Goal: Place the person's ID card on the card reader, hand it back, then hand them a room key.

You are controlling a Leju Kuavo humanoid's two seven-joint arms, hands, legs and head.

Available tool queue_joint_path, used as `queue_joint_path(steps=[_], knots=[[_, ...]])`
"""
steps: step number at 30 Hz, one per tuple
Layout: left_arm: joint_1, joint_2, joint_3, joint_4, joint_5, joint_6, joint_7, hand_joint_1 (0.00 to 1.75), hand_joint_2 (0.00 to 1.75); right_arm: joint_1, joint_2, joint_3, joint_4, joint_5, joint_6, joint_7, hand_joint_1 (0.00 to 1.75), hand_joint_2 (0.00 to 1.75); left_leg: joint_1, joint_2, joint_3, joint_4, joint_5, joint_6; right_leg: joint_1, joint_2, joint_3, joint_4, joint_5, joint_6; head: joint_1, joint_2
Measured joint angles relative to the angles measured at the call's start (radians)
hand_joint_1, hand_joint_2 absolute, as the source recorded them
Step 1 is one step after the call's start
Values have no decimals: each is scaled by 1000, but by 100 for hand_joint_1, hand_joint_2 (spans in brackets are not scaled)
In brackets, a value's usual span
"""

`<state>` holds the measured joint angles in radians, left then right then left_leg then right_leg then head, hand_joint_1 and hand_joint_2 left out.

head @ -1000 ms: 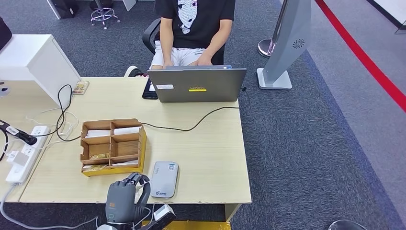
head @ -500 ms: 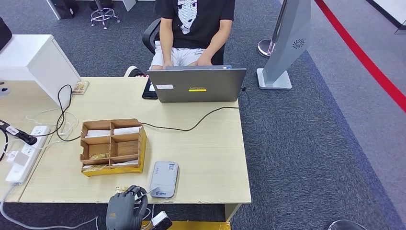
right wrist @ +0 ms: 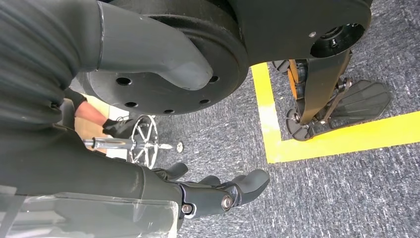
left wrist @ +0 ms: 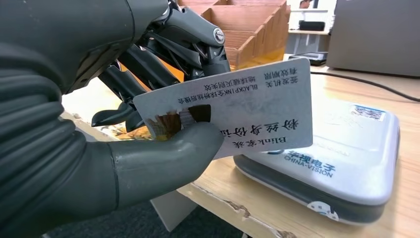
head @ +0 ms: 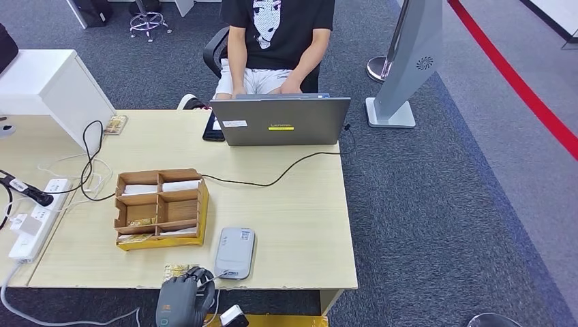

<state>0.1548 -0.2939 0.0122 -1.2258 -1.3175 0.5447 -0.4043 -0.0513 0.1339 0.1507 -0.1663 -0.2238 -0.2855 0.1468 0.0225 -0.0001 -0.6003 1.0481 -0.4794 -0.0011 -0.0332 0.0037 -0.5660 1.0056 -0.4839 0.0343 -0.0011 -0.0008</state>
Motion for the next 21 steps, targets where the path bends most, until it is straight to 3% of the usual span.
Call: queue_joint_path(steps=[5,13,16,21], knots=[[5,-2,-5,-50,40,5,-55,175,175,0,0,0,0,7,0,2,0,175,0,0,0,0,0,0,0,0,0,0,0,0,0,0],[39,6,-108,-385,54,-24,-55,175,175,0,0,0,0,33,7,1,0,175,0,0,0,0,0,0,0,0,0,0,0,0,0,0],[47,11,-141,-456,25,8,-31,175,175,0,-1,4,0,51,17,2,0,175,0,0,0,0,0,0,0,0,0,0,0,0,0,0],[5,28,-152,-515,-54,29,77,175,175,-2,-21,30,0,95,96,-6,0,175,0,0,0,0,0,0,0,0,0,0,0,0,0,0]])
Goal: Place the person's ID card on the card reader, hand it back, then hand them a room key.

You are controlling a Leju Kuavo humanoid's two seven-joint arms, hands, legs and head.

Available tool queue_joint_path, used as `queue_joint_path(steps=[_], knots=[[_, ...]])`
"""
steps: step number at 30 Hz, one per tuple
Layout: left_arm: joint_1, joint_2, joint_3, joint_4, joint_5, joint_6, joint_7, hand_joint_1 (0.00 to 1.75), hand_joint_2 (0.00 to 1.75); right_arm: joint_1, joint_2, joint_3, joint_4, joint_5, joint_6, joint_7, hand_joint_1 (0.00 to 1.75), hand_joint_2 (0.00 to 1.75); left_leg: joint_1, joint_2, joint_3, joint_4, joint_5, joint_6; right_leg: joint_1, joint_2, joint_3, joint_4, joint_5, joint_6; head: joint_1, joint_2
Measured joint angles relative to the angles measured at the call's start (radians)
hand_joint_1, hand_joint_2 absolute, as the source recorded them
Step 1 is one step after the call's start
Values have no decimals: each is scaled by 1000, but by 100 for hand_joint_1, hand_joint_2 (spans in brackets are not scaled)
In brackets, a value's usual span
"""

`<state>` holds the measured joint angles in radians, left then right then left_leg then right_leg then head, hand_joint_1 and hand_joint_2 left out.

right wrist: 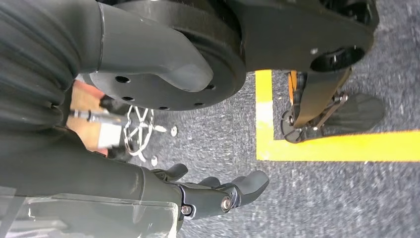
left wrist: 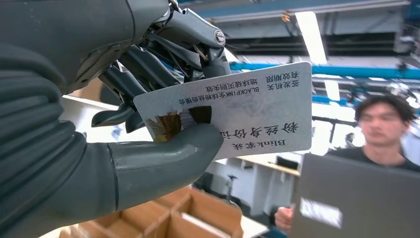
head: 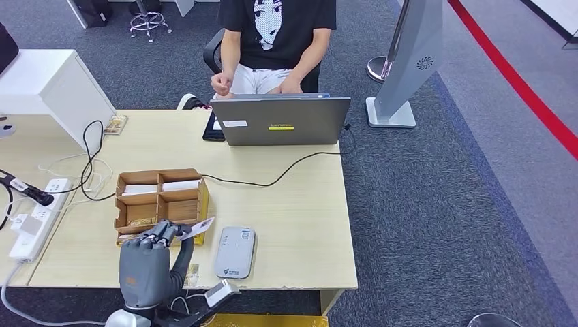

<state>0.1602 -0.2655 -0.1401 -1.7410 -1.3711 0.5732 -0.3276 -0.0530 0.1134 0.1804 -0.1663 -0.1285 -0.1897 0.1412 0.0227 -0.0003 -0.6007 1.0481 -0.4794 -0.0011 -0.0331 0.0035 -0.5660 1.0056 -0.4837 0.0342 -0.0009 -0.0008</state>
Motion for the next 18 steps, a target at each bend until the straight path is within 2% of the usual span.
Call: queue_joint_path(steps=[4,13,15,18], knots=[[-31,16,2,-19,1,-5,14,175,175,0,-9,17,0,6,11,-2,0,175,0,0,0,0,0,0,0,0,0,0,0,0,0,0],[-43,24,6,-33,-15,-8,35,175,175,1,-13,30,0,17,12,-2,0,175,0,0,0,0,0,0,0,0,0,0,0,0,0,0],[-71,32,27,-27,-40,-24,70,175,175,1,-16,39,0,35,20,-5,0,175,0,0,0,0,0,0,0,0,0,0,0,0,0,0],[-159,72,109,26,-64,-51,105,175,175,-1,-22,60,0,63,39,-13,0,175,0,0,0,0,1,-1,0,0,0,1,0,-1,0,0]])
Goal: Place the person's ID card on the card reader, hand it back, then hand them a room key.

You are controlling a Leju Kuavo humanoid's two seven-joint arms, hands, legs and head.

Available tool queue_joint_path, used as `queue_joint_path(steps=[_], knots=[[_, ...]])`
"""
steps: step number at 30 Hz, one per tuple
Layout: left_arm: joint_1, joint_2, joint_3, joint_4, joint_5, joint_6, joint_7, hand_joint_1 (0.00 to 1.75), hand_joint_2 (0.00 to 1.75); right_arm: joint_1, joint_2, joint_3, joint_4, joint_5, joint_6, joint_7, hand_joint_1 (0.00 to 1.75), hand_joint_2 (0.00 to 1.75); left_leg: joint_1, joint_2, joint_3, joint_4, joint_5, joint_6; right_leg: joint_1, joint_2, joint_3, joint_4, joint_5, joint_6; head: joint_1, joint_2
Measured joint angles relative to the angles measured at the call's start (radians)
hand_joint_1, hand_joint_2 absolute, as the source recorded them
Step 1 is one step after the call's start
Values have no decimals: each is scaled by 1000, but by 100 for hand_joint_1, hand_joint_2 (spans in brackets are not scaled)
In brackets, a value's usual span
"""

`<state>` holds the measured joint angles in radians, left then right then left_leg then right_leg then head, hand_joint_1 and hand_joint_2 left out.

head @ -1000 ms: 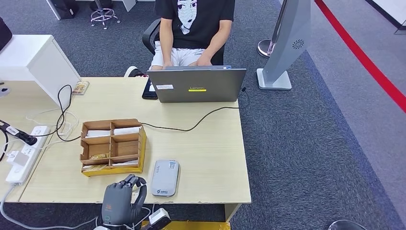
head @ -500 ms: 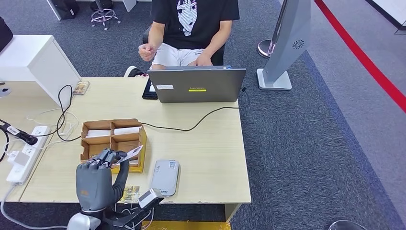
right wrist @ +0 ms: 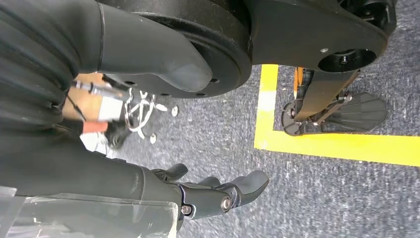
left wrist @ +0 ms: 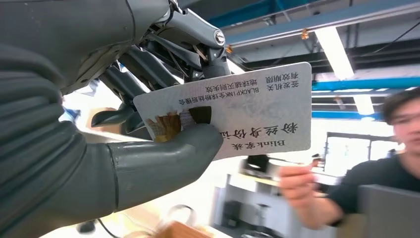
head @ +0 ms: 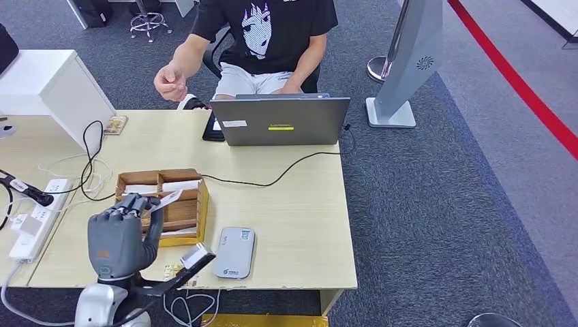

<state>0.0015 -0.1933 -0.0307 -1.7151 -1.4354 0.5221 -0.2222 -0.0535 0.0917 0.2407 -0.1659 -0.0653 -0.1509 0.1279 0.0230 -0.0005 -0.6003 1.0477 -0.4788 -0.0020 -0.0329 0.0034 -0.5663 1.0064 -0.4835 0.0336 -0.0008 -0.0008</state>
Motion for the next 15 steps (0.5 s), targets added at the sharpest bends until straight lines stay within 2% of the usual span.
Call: queue_joint_path(steps=[4,7,15], knots=[[-114,72,126,114,-39,-23,9,175,175,0,-9,25,0,24,19,-5,0,175,1,0,1,0,3,-2,0,0,-1,1,1,-1,0,0],[-184,125,181,203,-85,-44,29,175,175,-1,-14,41,0,35,31,-8,0,175,1,0,0,0,4,-1,0,0,-1,2,1,-2,0,0],[-283,230,207,348,-97,-74,126,175,175,0,-24,64,0,39,43,-6,0,175,0,1,0,0,4,-1,0,1,-2,1,2,-2,-1,0]])
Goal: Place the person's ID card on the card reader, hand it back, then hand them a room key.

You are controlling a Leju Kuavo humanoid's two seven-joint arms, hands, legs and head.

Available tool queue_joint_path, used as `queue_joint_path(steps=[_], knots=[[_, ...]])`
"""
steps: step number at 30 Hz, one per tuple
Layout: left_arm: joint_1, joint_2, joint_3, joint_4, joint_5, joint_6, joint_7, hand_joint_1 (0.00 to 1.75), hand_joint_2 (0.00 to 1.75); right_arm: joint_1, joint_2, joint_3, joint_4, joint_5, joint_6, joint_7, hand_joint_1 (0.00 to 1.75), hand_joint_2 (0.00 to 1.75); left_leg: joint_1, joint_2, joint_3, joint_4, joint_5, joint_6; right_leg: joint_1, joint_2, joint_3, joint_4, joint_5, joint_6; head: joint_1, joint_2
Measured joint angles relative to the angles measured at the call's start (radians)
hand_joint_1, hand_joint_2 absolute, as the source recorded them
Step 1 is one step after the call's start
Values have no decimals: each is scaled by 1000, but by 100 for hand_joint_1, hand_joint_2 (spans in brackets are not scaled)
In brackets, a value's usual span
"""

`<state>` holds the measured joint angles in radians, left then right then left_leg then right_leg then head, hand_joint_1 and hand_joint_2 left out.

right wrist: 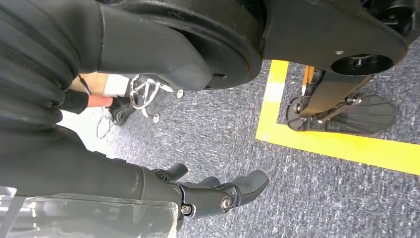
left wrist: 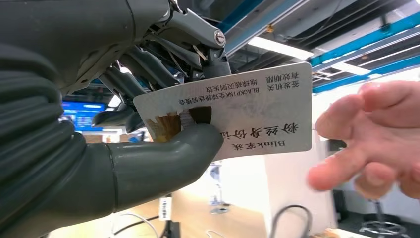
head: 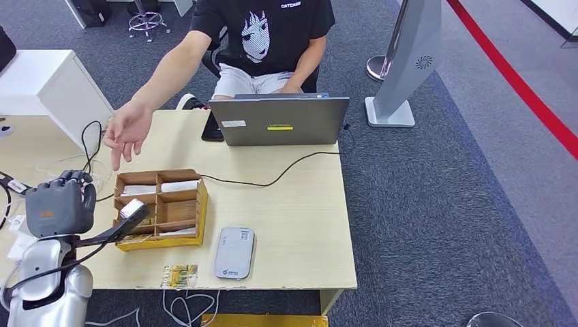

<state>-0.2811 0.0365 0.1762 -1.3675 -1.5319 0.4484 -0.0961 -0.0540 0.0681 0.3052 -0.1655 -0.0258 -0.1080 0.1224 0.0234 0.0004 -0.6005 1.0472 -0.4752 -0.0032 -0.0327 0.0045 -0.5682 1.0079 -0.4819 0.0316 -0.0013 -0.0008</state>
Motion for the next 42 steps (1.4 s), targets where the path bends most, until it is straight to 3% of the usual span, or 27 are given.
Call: queue_joint_path(steps=[6,19,20,23,24,35,42], knots=[[-30,37,-6,47,0,-9,14,175,175,0,-2,4,1,4,1,7,0,175,0,0,0,0,0,0,0,0,0,0,0,0,0,0],[-49,43,-35,71,0,-9,24,175,175,0,-2,4,1,4,3,6,0,175,0,1,0,0,-1,-1,0,2,-1,0,0,0,0,0],[-50,43,-41,68,0,-9,25,145,175,0,-2,4,1,4,3,6,0,175,0,2,0,0,-1,-1,0,2,-1,0,0,0,0,0],[-51,42,-64,51,0,-14,28,14,175,0,-3,4,1,4,3,6,0,175,0,2,0,0,-2,-2,0,2,-1,0,0,0,0,0],[-50,41,-73,42,0,-16,29,0,175,0,-3,4,1,3,3,6,0,175,0,2,0,0,-2,-2,0,3,-1,0,0,0,0,0],[3,-4,-149,-116,0,-20,-9,0,175,1,-3,4,1,-11,0,9,0,175,0,1,0,0,-2,-1,0,2,-1,0,0,0,0,0],[115,-65,-212,-282,0,-15,-72,0,175,2,-2,-1,1,-44,-10,9,0,175,0,1,-1,0,-2,-1,0,2,-1,0,0,0,0,0]])
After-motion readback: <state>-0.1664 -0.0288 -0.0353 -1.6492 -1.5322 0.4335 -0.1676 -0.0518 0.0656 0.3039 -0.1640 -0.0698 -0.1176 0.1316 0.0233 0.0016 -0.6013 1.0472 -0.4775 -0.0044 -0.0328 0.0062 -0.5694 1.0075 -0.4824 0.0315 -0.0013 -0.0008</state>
